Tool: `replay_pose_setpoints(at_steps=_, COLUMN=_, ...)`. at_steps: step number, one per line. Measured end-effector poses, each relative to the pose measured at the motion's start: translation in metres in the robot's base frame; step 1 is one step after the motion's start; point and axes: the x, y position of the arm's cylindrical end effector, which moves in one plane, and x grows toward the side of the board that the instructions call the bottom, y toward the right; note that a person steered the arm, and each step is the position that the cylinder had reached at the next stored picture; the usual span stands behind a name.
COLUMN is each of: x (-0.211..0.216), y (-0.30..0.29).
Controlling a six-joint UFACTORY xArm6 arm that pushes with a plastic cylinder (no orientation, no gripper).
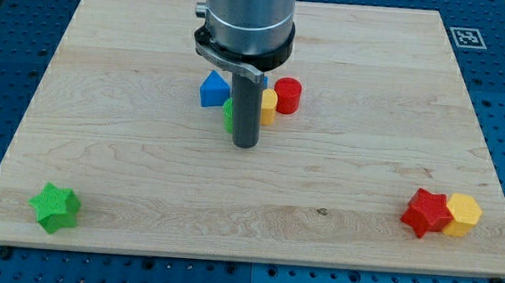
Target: Push the hexagon into the center of the board
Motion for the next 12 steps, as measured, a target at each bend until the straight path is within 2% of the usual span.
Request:
replay_pose_setpoints(at_steps=1, x=-0.003, y=0.0)
replay_pose_setpoints(at_steps=2, x=0.054, y=0.021)
replay_pose_setpoints(at_steps=3, x=0.129, y=0.087)
replay_pose_setpoints(at_steps=4, x=0.14, y=0.111)
replay_pose_setpoints(at_steps=5, x=0.14, y=0.212)
replay_pose_setpoints(at_steps=6, x=0.14, y=0.28)
replay_pose_setpoints(at_steps=7, x=0.137, y=0.279)
replay_pose_setpoints(at_steps=9, x=0.091, y=0.253)
replay_pose_setpoints(at_steps=12, x=0.053, y=0.239)
